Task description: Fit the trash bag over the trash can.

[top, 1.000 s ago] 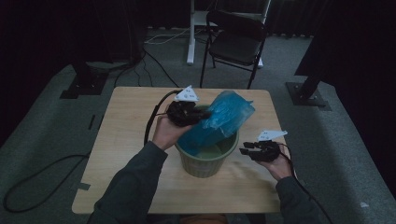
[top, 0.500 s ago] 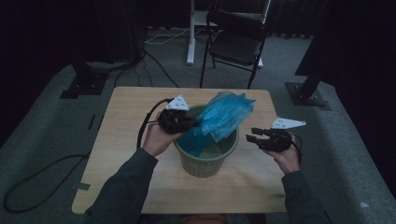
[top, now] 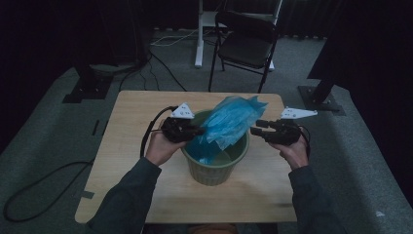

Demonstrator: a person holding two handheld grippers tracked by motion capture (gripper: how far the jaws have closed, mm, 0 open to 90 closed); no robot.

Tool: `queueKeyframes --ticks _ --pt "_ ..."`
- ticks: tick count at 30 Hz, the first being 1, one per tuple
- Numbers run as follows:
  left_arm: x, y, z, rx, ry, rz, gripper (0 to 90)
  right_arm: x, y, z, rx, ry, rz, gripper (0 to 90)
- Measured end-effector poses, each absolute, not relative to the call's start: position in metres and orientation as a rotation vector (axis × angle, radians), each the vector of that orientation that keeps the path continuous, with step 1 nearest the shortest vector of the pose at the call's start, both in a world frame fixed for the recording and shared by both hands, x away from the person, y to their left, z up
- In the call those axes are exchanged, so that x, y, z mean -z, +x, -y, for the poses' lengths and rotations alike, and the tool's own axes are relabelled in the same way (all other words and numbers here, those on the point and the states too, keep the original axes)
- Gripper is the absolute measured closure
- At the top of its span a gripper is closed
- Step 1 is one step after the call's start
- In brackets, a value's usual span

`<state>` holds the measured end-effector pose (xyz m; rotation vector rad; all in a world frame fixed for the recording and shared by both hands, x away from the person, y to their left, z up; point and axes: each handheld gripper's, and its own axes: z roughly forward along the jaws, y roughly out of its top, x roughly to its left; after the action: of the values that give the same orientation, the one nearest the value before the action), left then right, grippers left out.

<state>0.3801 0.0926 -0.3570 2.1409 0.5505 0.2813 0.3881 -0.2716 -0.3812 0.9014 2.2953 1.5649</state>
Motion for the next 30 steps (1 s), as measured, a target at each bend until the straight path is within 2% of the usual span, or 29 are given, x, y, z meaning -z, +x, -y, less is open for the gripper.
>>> queueKeyframes --ticks 6,12,15,23,26,30 --pt "0.361 0.380 -0.094 -0.302 2.171 -0.559 84.5 0.376 0.395 0.265 -1.581 0.908 -2.304 55.1" --pt "0.364 0.380 -0.099 -0.312 2.179 -0.572 82.5 0.373 0.395 0.258 -1.577 0.898 -2.312 82.2" --pt "0.362 0.379 -0.101 -0.330 2.169 -0.582 78.3 0.370 0.390 0.257 -1.554 0.867 -2.303 90.0" --pt "0.343 0.377 -0.094 -0.376 2.099 -0.565 64.1 0.361 0.379 0.248 -1.511 0.784 -2.321 90.0" --pt "0.334 0.375 -0.087 -0.408 2.080 -0.541 56.0 0.359 0.376 0.242 -1.493 0.754 -2.327 90.0" --pt "0.326 0.375 -0.084 -0.430 2.063 -0.539 51.9 0.356 0.374 0.241 -1.470 0.751 -2.312 90.0"
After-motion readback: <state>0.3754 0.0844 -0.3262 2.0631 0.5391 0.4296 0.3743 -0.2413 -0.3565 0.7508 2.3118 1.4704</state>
